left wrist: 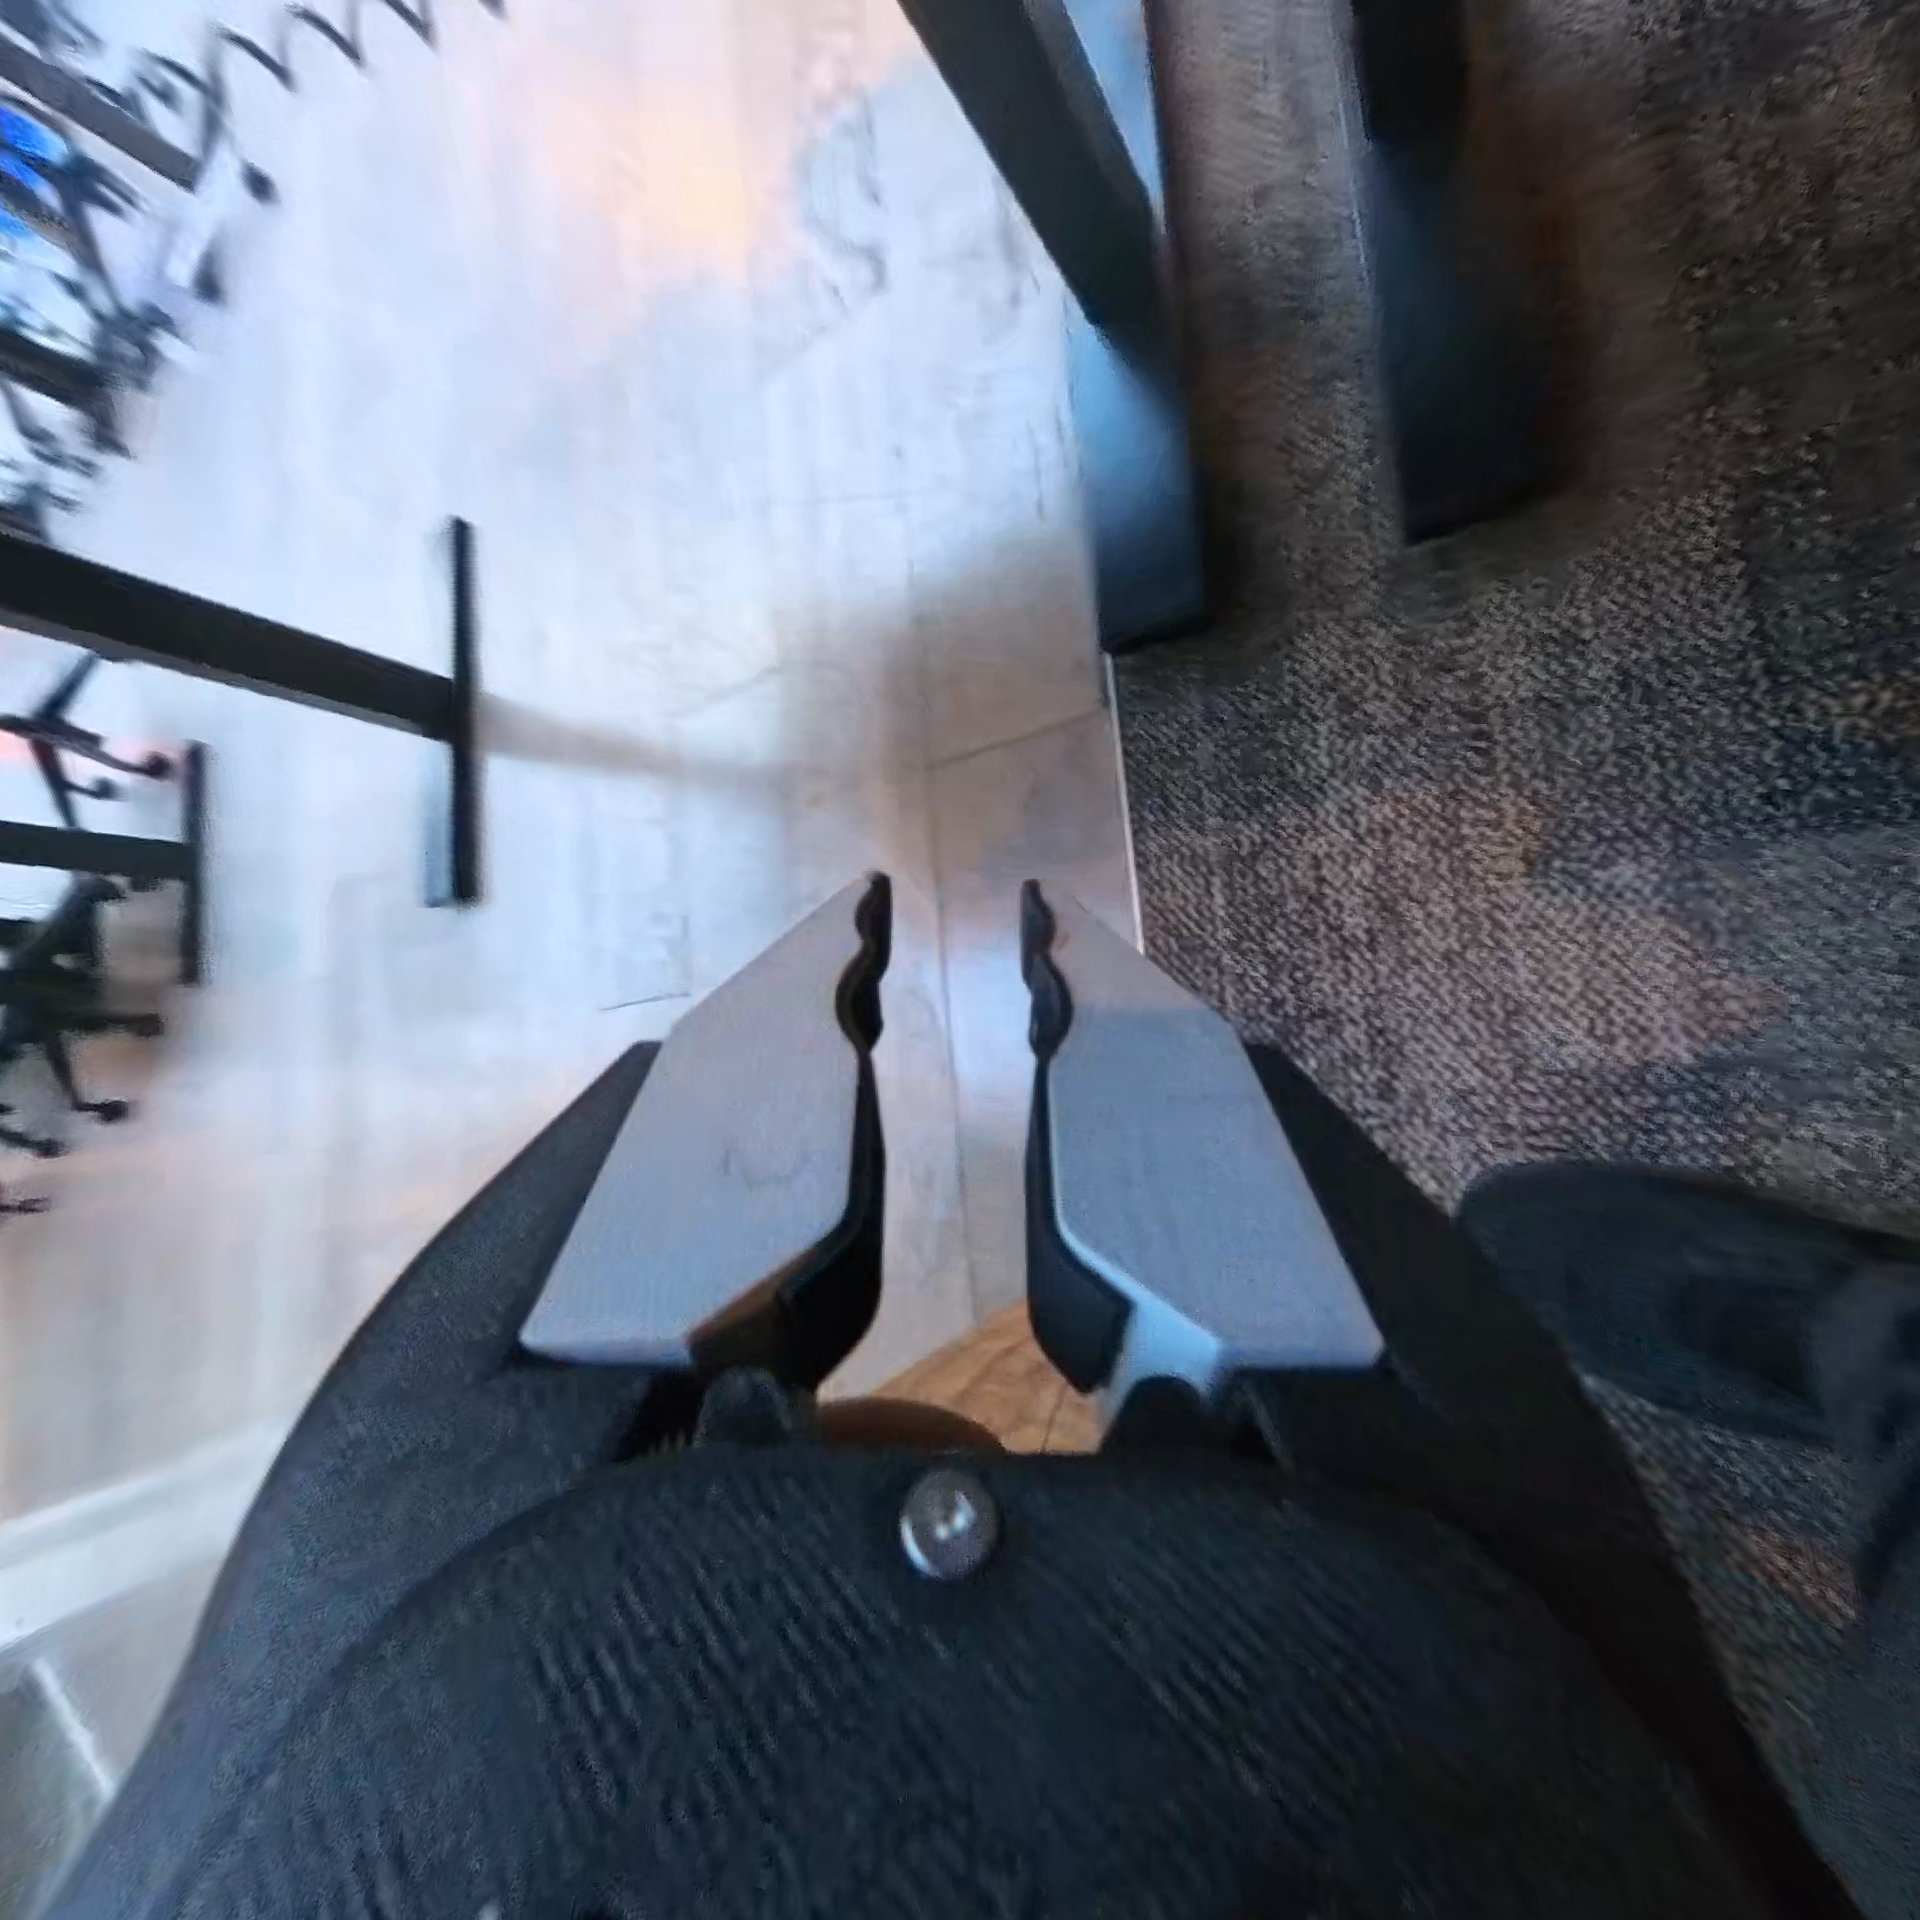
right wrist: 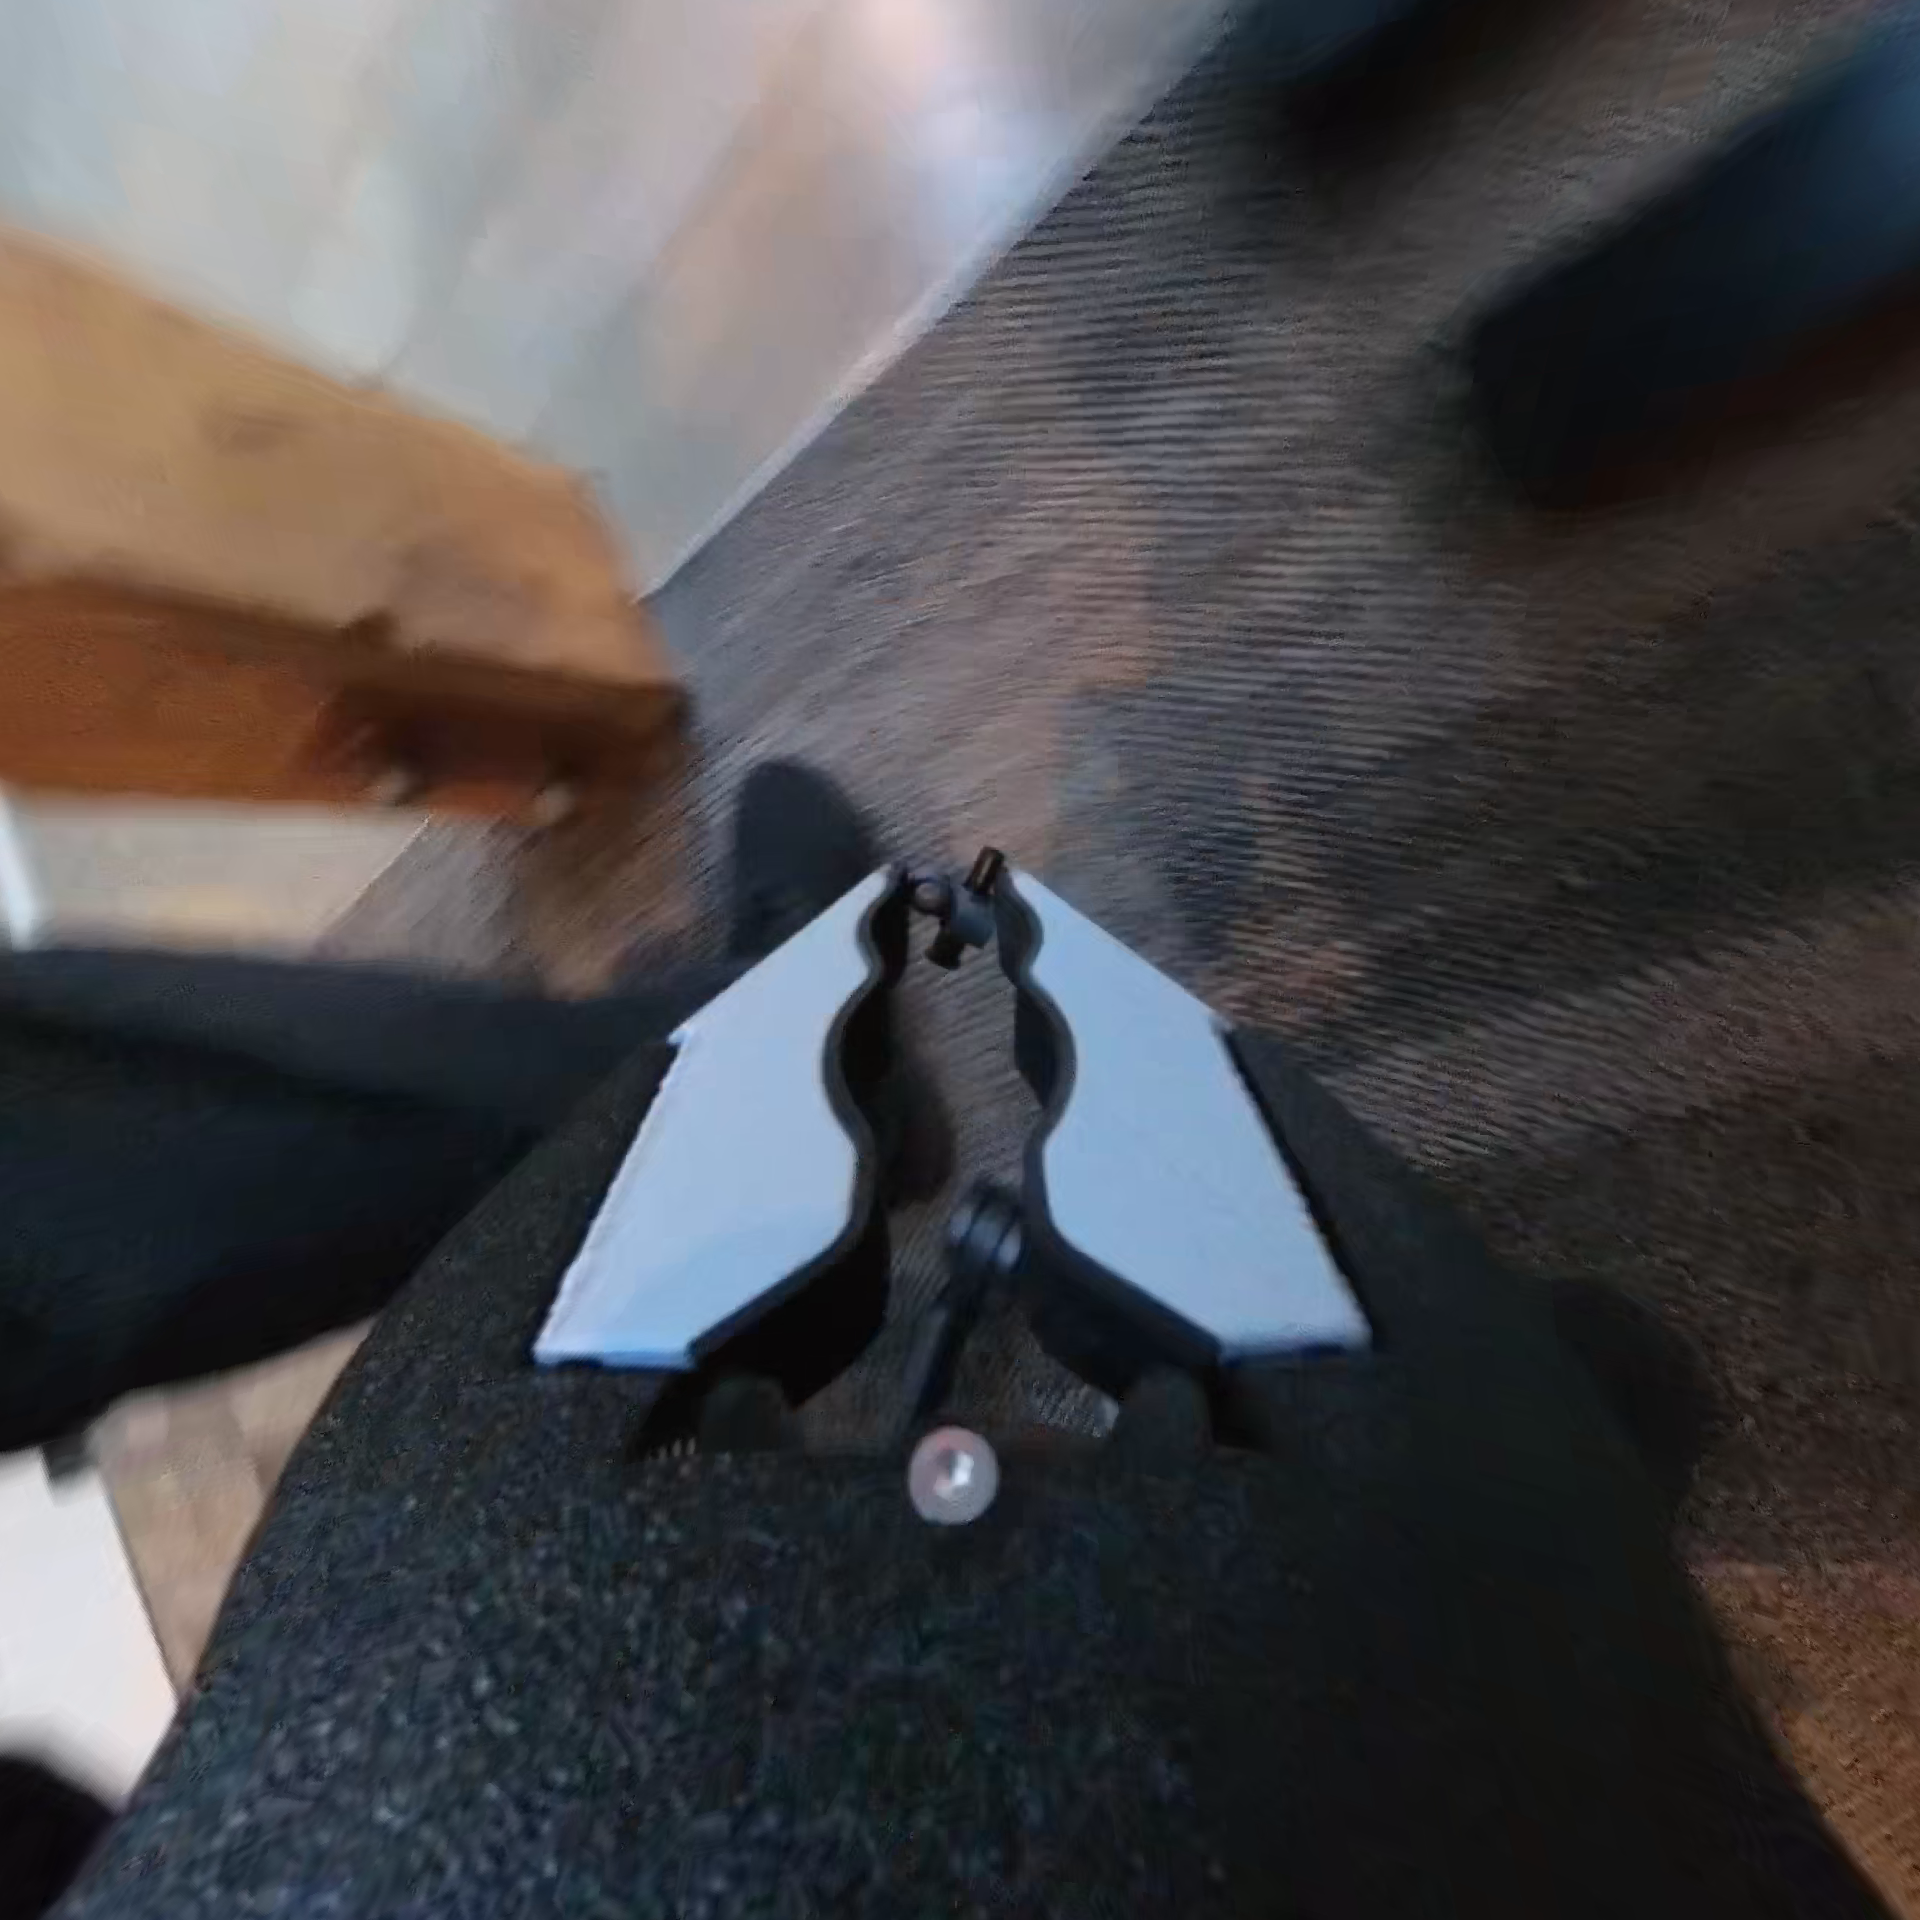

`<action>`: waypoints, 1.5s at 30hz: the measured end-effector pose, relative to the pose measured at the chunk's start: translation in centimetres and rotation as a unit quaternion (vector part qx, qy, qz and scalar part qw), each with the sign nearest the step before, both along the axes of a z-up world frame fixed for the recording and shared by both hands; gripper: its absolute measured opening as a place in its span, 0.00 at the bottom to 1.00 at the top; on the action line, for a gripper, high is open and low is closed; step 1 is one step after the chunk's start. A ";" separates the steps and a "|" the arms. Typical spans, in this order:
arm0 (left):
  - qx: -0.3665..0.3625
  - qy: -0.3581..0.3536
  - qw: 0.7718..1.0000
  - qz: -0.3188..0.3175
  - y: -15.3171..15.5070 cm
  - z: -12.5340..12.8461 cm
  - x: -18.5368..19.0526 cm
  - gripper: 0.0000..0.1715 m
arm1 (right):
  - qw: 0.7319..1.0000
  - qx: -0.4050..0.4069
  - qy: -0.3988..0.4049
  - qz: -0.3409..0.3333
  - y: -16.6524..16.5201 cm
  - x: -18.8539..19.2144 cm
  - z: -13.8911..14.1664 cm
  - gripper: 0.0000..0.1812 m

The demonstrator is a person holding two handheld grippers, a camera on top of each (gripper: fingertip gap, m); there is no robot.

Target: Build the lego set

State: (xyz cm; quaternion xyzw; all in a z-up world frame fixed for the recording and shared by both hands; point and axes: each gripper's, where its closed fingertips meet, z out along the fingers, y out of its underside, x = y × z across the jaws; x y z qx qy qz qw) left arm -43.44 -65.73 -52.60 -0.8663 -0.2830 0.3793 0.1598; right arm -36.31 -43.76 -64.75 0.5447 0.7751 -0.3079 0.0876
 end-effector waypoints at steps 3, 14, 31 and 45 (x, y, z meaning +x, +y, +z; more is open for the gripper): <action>-0.005 0.028 1.000 -0.005 -0.1 1.6 1.9 0.14 | 0.982 -0.075 0.095 0.145 -5.5 6.8 12.7 0.09; 0.210 -0.011 0.976 -0.061 13.5 12.7 10.7 0.33 | 0.849 -0.258 0.389 0.247 9.2 24.0 46.4 0.09; 0.378 -0.218 0.824 -0.362 44.2 19.0 27.9 0.29 | 0.918 0.074 0.388 -0.033 41.5 17.3 41.0 0.09; 0.463 -0.241 0.746 -0.413 50.5 28.1 24.9 0.28 | 0.865 -0.230 0.443 0.060 29.7 17.4 47.5 0.09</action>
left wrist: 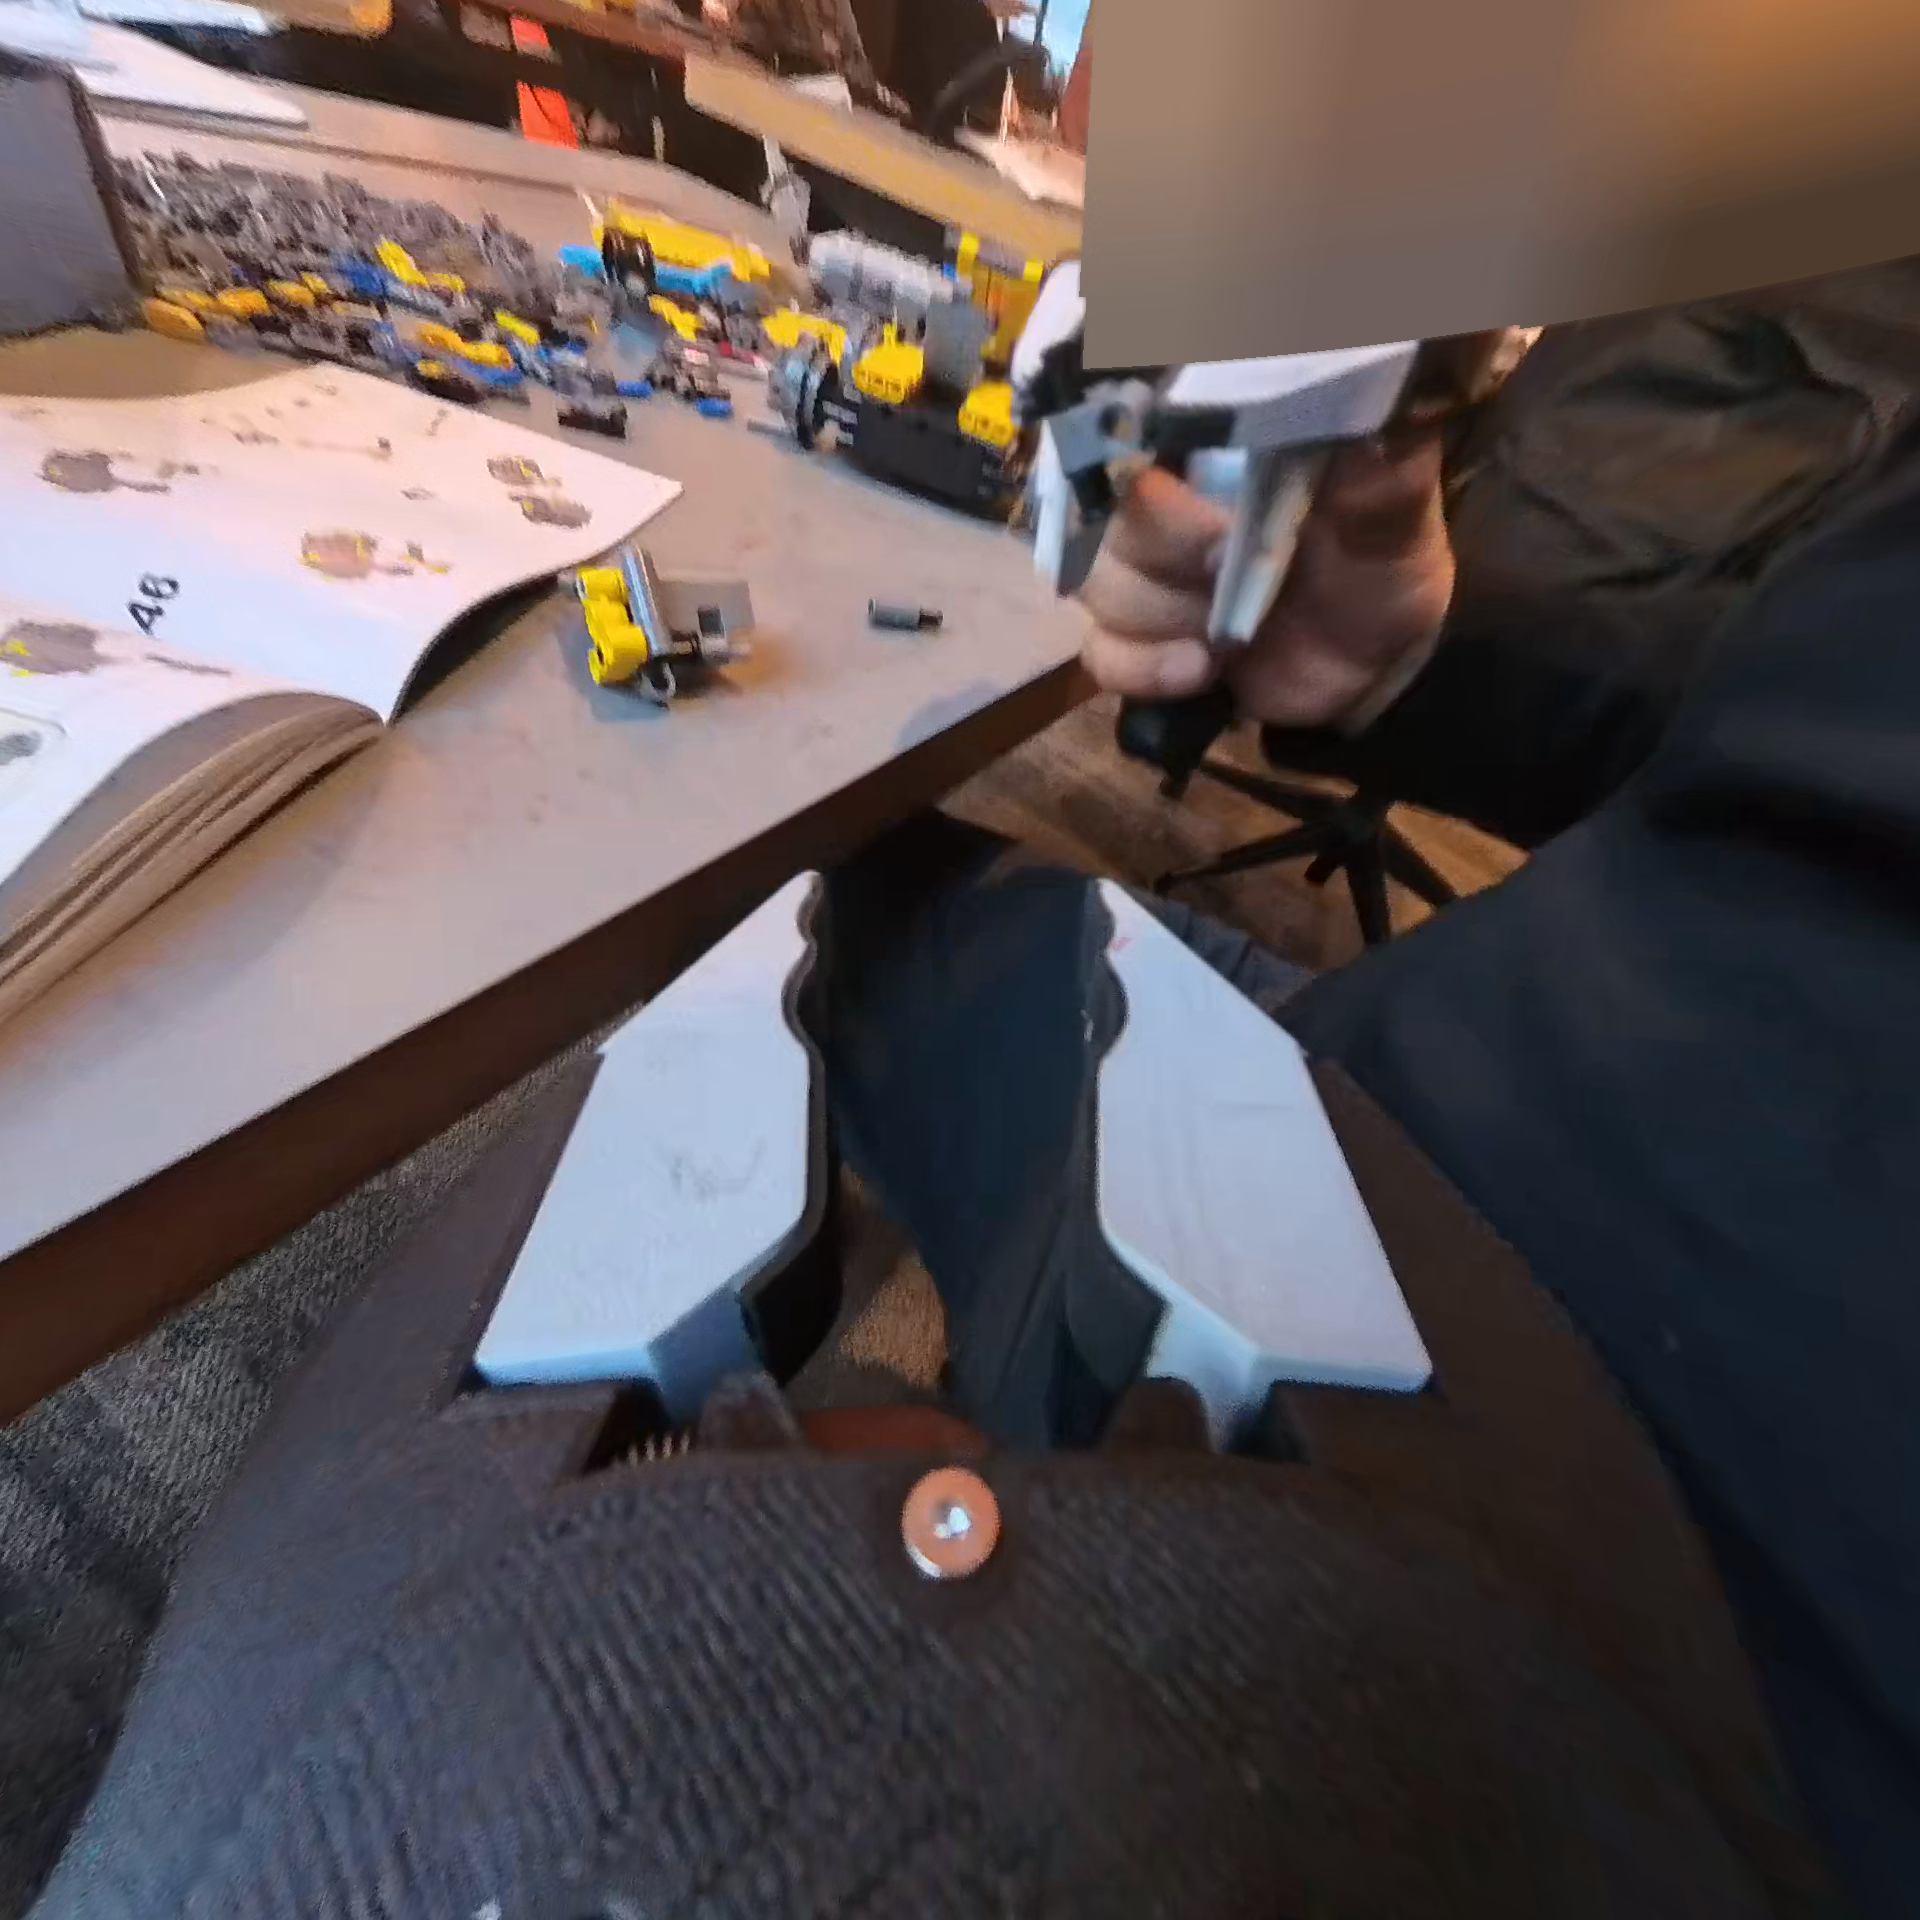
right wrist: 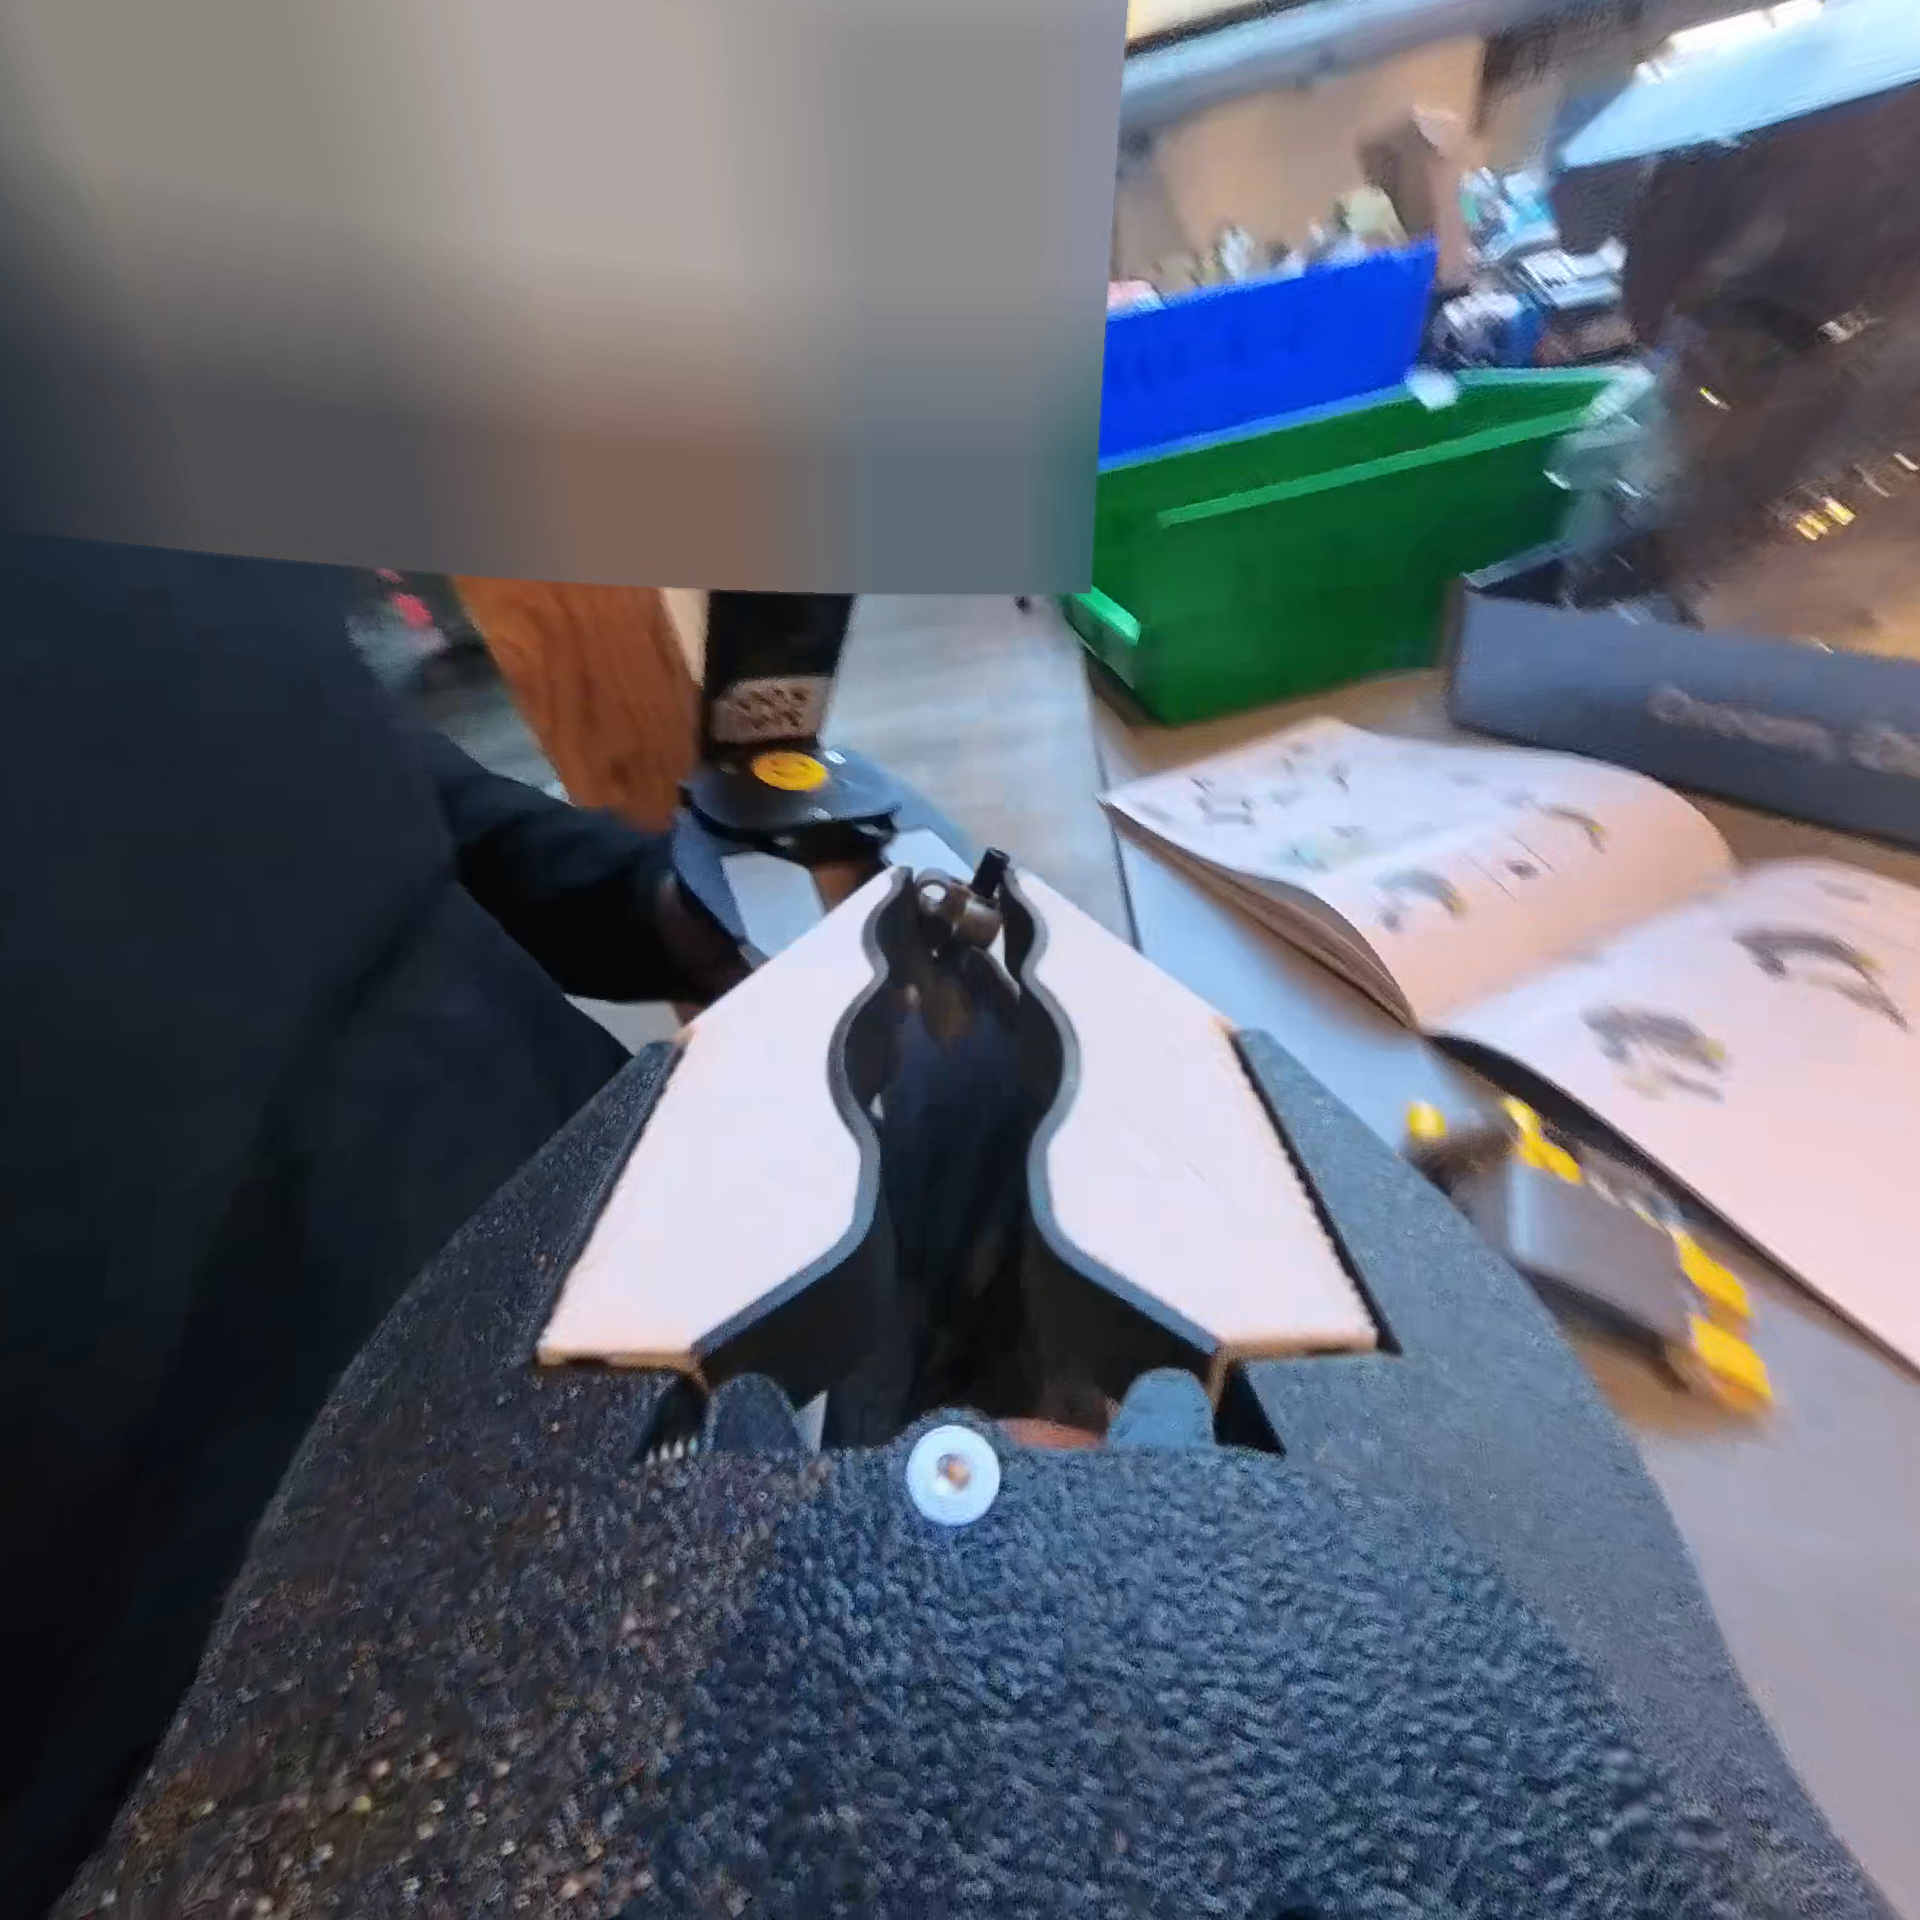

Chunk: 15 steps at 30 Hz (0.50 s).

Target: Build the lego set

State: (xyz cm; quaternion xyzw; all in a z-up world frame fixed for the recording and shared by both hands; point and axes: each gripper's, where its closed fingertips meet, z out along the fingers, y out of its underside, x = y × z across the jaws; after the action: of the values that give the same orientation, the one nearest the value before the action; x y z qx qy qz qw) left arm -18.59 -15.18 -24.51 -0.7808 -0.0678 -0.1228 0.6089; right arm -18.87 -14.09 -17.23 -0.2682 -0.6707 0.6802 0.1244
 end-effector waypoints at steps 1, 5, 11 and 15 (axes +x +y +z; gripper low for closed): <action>0.012 -0.004 1.000 0.002 0.0 0.6 -0.1 0.28 | 1.000 -0.012 0.011 0.015 -0.9 0.1 0.5 0.09; 0.042 0.000 0.999 0.020 -0.6 1.7 -1.0 0.26 | 0.998 -0.021 0.043 0.047 -3.3 -0.6 1.7 0.09; 0.070 0.004 0.997 0.037 -1.7 2.5 -2.9 0.22 | 0.996 0.021 0.055 0.068 -4.7 -2.9 1.1 0.09; 0.066 0.046 0.996 0.027 -1.8 3.3 -4.7 0.22 | 0.997 0.034 0.029 0.071 -5.3 -4.7 0.3 0.09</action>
State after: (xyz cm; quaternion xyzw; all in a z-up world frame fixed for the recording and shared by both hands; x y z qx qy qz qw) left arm -23.32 -17.03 -21.19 -0.7416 -0.0523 -0.0749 0.6646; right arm -23.60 -19.36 -16.90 -0.1962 -0.7068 0.6716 0.1043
